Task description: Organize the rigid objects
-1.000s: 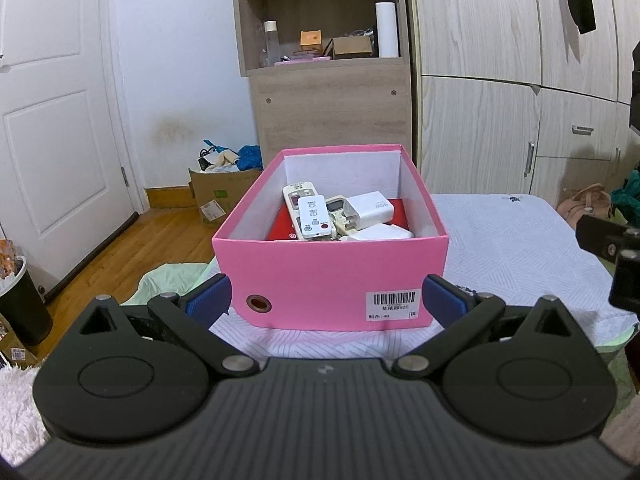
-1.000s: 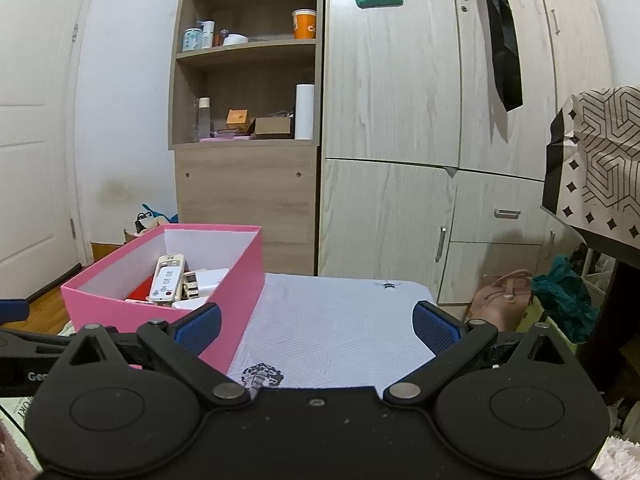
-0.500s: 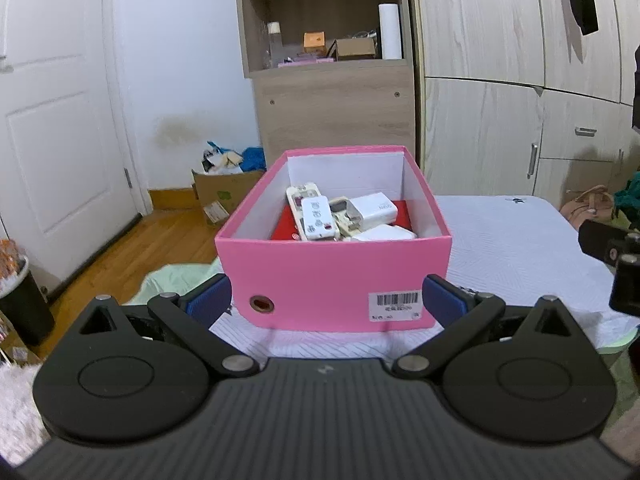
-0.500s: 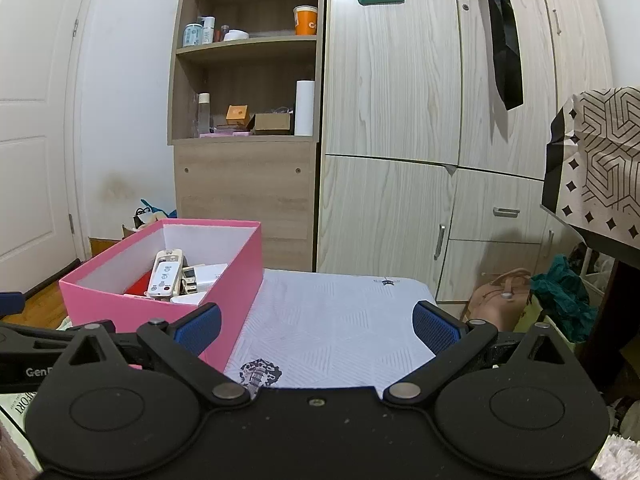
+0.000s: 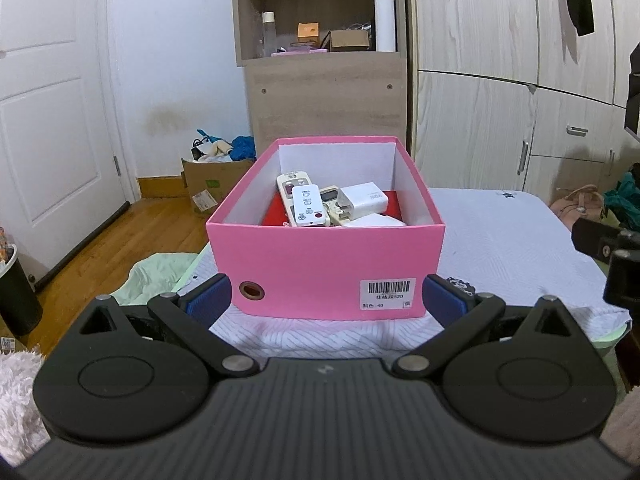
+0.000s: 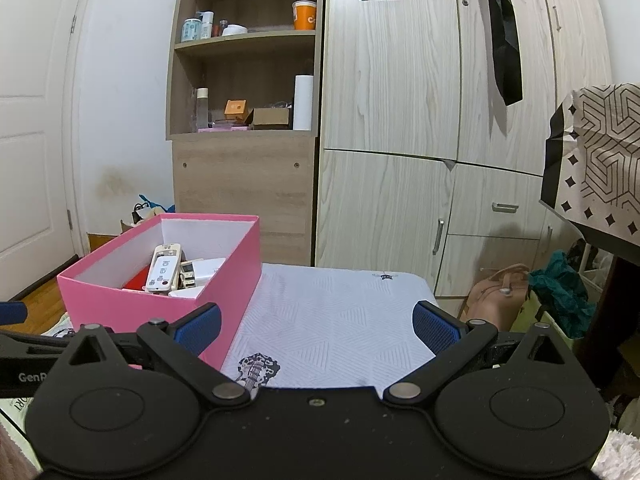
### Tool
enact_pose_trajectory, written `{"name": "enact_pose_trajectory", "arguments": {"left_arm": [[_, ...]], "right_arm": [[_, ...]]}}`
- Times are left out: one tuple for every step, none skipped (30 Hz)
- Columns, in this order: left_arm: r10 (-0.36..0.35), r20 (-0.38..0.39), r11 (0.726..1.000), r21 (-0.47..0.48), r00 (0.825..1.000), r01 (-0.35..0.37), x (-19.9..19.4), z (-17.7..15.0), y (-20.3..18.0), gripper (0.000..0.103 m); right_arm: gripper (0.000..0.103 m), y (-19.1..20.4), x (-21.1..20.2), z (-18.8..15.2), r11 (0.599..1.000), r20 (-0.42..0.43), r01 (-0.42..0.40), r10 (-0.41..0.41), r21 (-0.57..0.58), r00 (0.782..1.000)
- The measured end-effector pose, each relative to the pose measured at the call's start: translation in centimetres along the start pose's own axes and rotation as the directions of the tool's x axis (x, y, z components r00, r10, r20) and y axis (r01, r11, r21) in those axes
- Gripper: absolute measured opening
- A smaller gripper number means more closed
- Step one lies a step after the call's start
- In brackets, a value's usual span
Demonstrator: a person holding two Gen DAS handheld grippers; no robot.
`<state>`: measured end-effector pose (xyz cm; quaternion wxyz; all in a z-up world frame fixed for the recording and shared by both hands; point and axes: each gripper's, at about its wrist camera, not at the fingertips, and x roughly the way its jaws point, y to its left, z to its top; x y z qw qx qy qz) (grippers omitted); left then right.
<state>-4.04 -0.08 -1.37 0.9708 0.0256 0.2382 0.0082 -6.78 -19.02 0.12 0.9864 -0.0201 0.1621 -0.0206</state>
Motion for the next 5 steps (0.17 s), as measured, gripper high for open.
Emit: {"name": "enact_pose_trajectory", "arguments": {"left_arm": [[-0.004, -0.002, 1.0, 0.001, 1.0, 0.004, 0.06, 0.03, 0.01, 0.103], [-0.008, -0.005, 1.0, 0.003, 1.0, 0.008, 0.08, 0.03, -0.03, 0.103], [-0.01, -0.009, 1.0, 0.01, 1.0, 0.01, 0.17, 0.04, -0.1, 0.103], [-0.003, -0.012, 1.0, 0.016, 1.0, 0.003, 0.18, 0.02, -0.17, 0.103], [0.005, -0.01, 1.0, 0.02, 1.0, -0.005, 0.13, -0.01, -0.19, 0.103]], "right_arm": [[0.103, 0.0, -0.02, -0.01, 1.0, 0.001, 0.0, 0.0, -0.001, 1.0], [0.103, -0.02, 0.0, -0.05, 1.0, 0.001, -0.001, 0.001, -0.002, 1.0], [0.103, -0.07, 0.02, 0.0, 1.0, 0.0, -0.002, 0.002, -0.002, 1.0], [0.103, -0.08, 0.02, 0.0, 1.0, 0.0, -0.003, 0.003, -0.001, 1.0], [0.103, -0.08, 0.04, 0.01, 1.0, -0.001, -0.004, 0.004, 0.0, 1.0]]}}
